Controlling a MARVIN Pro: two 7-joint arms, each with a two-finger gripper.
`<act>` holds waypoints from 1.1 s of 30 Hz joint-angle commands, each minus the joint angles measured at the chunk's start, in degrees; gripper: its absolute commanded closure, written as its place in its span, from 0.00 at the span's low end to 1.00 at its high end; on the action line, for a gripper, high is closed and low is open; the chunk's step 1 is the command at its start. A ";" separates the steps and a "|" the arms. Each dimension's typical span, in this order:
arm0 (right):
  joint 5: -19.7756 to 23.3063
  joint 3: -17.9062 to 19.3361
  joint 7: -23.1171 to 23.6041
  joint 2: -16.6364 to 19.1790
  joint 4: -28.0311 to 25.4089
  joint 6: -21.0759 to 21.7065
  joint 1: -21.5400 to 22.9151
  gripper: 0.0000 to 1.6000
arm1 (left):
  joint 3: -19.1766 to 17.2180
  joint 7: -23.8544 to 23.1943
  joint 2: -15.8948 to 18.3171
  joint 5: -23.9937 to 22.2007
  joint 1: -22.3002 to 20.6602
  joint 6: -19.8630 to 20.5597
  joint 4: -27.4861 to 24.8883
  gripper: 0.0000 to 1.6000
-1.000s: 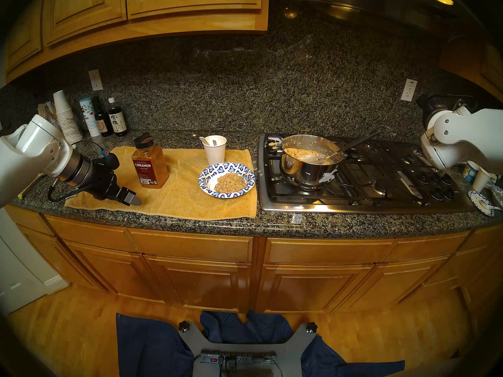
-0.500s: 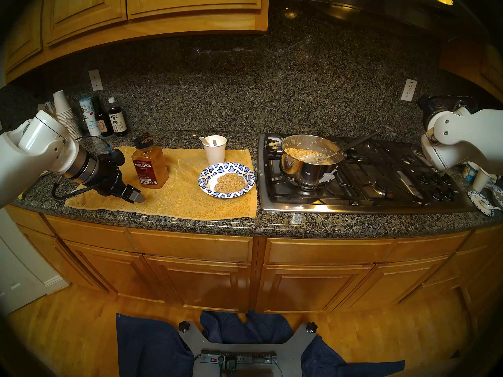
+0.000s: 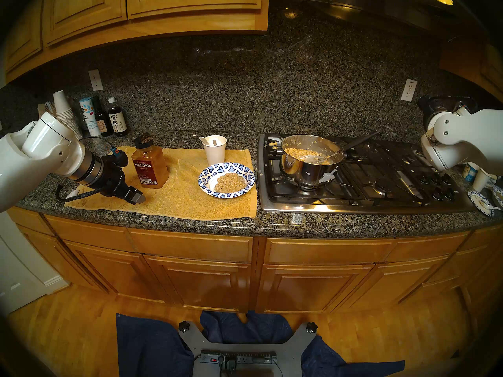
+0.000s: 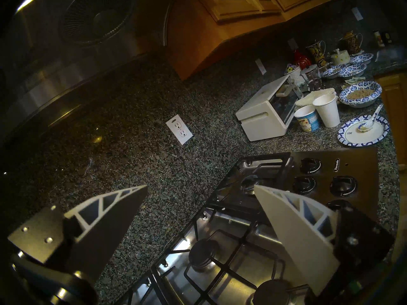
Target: Scoop oatmeal into bowl and add cinnamon
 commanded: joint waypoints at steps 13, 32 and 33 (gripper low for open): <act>-0.08 0.86 -0.51 -0.78 0.50 0.01 1.60 0.00 | -4.09 9.01 -0.05 -2.51 -2.41 -0.14 -3.80 0.00; 0.46 0.77 -0.45 -1.08 0.51 0.01 1.63 0.00 | -5.46 17.66 -0.05 -7.40 -1.74 -0.14 -5.30 0.00; 0.48 0.77 -0.46 -1.10 0.51 0.01 1.63 0.00 | -5.45 17.95 -0.05 -7.73 -1.67 -0.14 -5.29 0.00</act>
